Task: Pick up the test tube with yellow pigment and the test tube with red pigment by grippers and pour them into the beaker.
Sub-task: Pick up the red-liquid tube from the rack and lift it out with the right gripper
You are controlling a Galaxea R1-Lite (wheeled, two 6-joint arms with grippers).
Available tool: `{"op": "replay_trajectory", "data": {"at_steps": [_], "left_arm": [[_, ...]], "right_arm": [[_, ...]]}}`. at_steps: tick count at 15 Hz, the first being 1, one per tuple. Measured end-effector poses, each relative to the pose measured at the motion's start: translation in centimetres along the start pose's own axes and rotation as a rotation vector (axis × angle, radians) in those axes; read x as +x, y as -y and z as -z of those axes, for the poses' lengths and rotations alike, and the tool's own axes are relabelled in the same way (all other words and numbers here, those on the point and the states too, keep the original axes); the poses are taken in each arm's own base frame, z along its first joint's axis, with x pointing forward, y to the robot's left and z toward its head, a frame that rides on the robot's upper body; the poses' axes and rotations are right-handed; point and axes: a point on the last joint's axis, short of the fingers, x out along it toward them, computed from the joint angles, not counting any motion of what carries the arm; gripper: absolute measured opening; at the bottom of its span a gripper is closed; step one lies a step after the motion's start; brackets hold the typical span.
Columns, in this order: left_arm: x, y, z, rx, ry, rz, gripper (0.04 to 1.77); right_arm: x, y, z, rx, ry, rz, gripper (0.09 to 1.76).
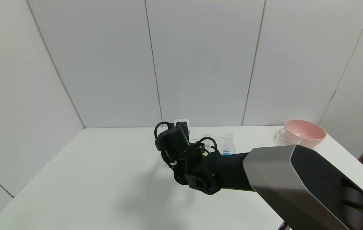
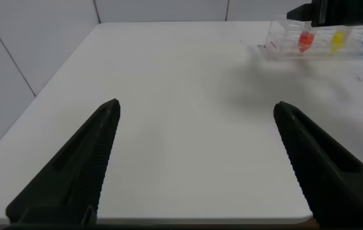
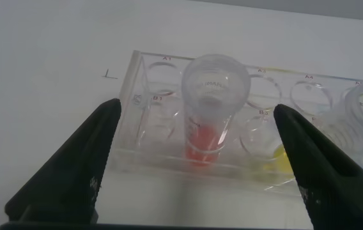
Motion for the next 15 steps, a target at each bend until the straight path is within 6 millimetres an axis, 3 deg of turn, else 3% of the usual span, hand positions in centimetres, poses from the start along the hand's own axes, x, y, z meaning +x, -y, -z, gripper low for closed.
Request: {"op": "replay_trajectory", "data": {"at_steps": [5, 15], "left_arm": [[0.0, 0.0, 0.0, 0.0, 0.0, 0.0, 1.72], [0.0, 0.0, 0.0, 0.0, 0.0, 0.0, 1.72]], "right_arm": [[1.7, 0.5, 0.1, 0.009, 0.014, 0.022, 1.71], [1.4, 0.0, 0.3, 0.002, 0.014, 0.018, 1.71]]}}
